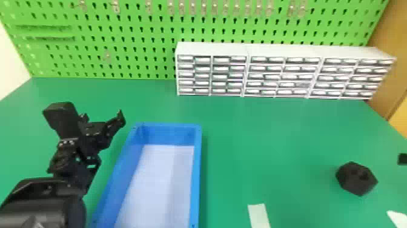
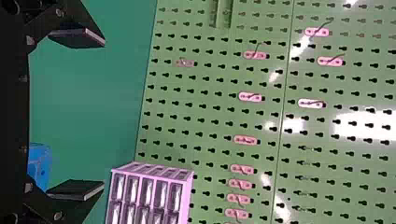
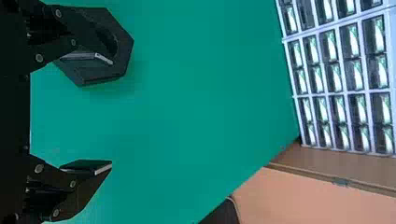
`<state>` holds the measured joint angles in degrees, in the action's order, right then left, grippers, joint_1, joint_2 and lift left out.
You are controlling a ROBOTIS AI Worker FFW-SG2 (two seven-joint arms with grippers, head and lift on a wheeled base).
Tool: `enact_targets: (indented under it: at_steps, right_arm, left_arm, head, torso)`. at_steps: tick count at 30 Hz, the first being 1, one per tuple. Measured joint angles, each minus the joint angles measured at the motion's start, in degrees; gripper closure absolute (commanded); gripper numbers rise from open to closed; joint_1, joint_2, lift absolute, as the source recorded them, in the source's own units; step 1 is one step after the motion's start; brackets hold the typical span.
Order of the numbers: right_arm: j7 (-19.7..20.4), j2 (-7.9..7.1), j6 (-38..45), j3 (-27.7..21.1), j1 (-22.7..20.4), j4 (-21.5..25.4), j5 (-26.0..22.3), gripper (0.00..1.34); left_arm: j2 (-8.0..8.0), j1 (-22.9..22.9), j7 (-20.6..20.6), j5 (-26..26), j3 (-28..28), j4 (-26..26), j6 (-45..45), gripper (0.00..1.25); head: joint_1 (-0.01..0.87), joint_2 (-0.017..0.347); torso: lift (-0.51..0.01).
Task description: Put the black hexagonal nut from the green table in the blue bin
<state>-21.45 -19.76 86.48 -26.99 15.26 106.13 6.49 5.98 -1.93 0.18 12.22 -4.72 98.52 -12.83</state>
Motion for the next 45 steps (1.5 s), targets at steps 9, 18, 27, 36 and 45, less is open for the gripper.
enact_targets:
  at_steps: [9, 18, 27, 36, 45]
  right_arm:
    - [-0.20, 0.45, -5.17, 0.16, 0.52, -5.98, -4.62, 0.49]
    - [-0.37, -0.02, -6.75, 2.47, 2.06, -10.03, -5.08, 0.49]
    - [-0.40, 0.37, -8.24, 3.85, 2.73, -13.35, -4.78, 0.49]
    - [-0.44, 0.79, -9.22, 3.97, 2.69, -15.07, -3.79, 0.49]
    - [-0.50, 0.87, -9.98, 4.13, 2.55, -16.18, -2.73, 0.49]
  left_arm:
    - [0.00, 0.00, 0.00, 0.08, -0.11, 0.00, 0.00, 0.20]
    - [0.00, 0.00, 0.00, 0.09, -0.09, 0.00, -0.05, 0.20]
    - [0.00, -0.08, 0.00, 0.09, -0.10, 0.00, -0.10, 0.20]
    - [0.00, -0.09, 0.00, 0.16, -0.14, 0.00, -0.18, 0.20]
    - [0.00, -0.18, -0.26, 0.17, -0.13, 0.00, -0.18, 0.20]
  head:
    - [0.666, 0.032]
    - [0.666, 0.032]
    - [0.666, 0.032]
    - [0.666, 0.032]
    - [0.666, 0.032]
  torso:
    - [-0.100]
    - [-0.100]
    - [-0.100]
    - [-0.100]
    - [-0.100]
